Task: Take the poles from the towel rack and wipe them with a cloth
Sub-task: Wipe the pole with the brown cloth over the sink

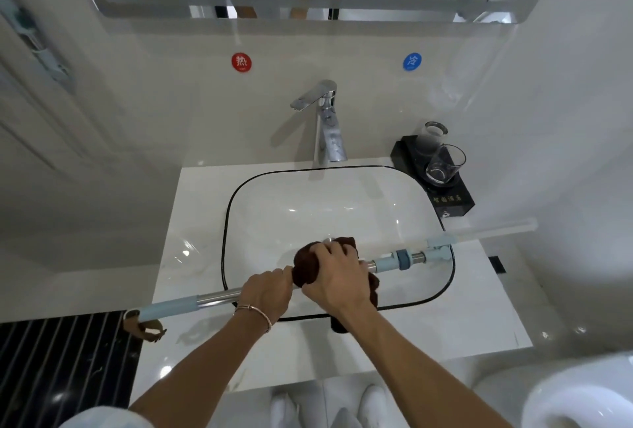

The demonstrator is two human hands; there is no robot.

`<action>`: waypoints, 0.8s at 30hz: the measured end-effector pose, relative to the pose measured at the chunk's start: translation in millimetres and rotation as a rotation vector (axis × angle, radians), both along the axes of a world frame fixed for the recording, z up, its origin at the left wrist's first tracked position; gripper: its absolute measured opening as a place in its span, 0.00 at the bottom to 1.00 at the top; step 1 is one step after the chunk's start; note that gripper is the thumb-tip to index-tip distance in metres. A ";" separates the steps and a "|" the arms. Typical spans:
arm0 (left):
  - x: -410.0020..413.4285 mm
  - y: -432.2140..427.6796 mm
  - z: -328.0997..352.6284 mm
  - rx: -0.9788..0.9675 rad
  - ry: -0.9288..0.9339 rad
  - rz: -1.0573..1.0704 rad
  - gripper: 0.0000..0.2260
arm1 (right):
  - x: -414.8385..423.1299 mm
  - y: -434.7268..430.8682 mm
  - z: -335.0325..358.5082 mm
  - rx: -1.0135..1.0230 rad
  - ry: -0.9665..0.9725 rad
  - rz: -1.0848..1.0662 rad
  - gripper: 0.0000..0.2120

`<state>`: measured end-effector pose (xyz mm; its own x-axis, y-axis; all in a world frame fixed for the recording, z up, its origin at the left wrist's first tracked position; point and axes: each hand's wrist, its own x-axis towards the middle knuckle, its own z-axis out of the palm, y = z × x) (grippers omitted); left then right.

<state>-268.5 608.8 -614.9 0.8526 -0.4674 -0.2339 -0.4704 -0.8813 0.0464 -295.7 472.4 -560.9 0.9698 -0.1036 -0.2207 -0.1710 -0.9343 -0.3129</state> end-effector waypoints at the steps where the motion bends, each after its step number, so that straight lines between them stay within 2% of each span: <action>1: -0.2 2.2 -0.4 -0.022 0.016 0.007 0.16 | 1.8 -6.1 1.8 -0.016 -0.002 -0.001 0.24; 5: 5.8 8.9 -10.4 -0.079 -0.042 0.005 0.20 | 2.8 -75.0 10.6 -0.152 0.024 -0.156 0.25; 8: 3.6 7.4 -10.3 -0.078 -0.050 -0.010 0.19 | 5.2 -101.3 14.3 -0.172 0.058 -0.260 0.27; 11: 2.4 3.0 -9.6 -0.058 -0.072 -0.026 0.19 | 6.7 -65.3 8.0 -0.155 0.043 -0.221 0.27; 16: 4.7 6.3 -10.4 -0.089 -0.113 -0.028 0.19 | 5.9 6.0 -1.6 -0.046 -0.011 0.002 0.25; 18: 6.7 10.7 -9.6 -0.077 -0.145 -0.046 0.19 | 9.2 -15.5 2.8 -0.078 0.001 -0.008 0.25; 21: 10.6 16.1 -16.7 -0.068 -0.196 -0.041 0.18 | 6.6 -83.8 11.4 -0.143 0.041 -0.158 0.27; 24: 10.4 12.5 -11.5 -0.053 -0.160 0.000 0.11 | 7.2 -118.8 19.6 -0.061 0.034 -0.285 0.28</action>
<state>-258.2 621.3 -626.4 0.8768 -0.4758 -0.0702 -0.4758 -0.8794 0.0173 -288.5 353.6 -541.3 0.8918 -0.3849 -0.2379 -0.4387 -0.8641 -0.2468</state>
